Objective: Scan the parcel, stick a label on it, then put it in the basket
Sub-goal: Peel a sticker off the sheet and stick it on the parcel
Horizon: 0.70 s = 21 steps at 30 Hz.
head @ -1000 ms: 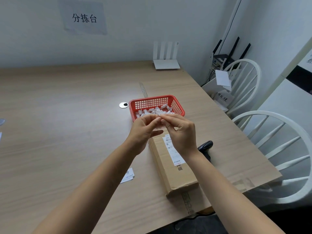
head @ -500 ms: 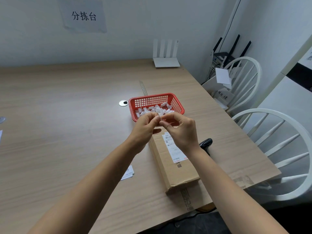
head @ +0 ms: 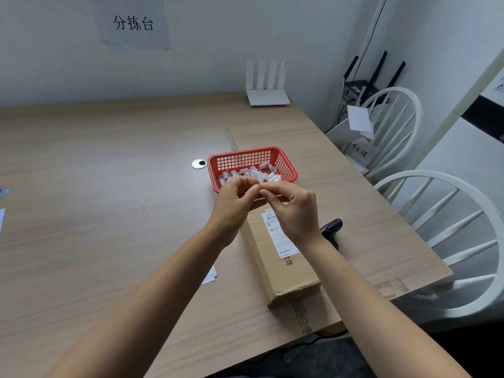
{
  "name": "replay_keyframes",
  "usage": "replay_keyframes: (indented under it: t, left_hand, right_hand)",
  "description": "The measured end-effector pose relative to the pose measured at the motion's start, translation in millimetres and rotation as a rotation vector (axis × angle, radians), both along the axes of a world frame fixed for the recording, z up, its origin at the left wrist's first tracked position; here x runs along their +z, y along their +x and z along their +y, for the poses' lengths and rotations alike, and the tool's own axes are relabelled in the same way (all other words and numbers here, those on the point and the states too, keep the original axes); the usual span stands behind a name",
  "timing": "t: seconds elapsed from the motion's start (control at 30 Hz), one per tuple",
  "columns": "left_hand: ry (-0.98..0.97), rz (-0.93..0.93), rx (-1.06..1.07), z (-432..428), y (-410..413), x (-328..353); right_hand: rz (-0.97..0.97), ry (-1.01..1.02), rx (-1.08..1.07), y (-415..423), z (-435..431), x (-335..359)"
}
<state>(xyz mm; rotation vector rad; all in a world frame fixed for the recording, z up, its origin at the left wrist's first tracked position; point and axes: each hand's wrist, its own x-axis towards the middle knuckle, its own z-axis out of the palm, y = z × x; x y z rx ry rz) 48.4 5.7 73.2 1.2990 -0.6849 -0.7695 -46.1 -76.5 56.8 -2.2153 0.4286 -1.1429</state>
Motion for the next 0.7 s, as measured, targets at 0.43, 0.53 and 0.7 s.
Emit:
replay_keyframes:
  t: [0.43, 0.53, 0.7]
  left_hand:
    - [0.073, -0.016, 0.051, 3.7, 1.3, 1.9]
    - [0.069, -0.003, 0.064, 4.4, 1.5, 2.1]
    - [0.094, -0.126, 0.078, 3.2, -1.0, 0.1]
  right_hand:
    - [0.032, -0.175, -0.044, -1.2, 2.7, 1.0]
    - [0.061, -0.227, -0.064, -2.1, 4.8, 2.1]
    - [0.053, -0.226, -0.082, -2.6, 8.5, 4.0]
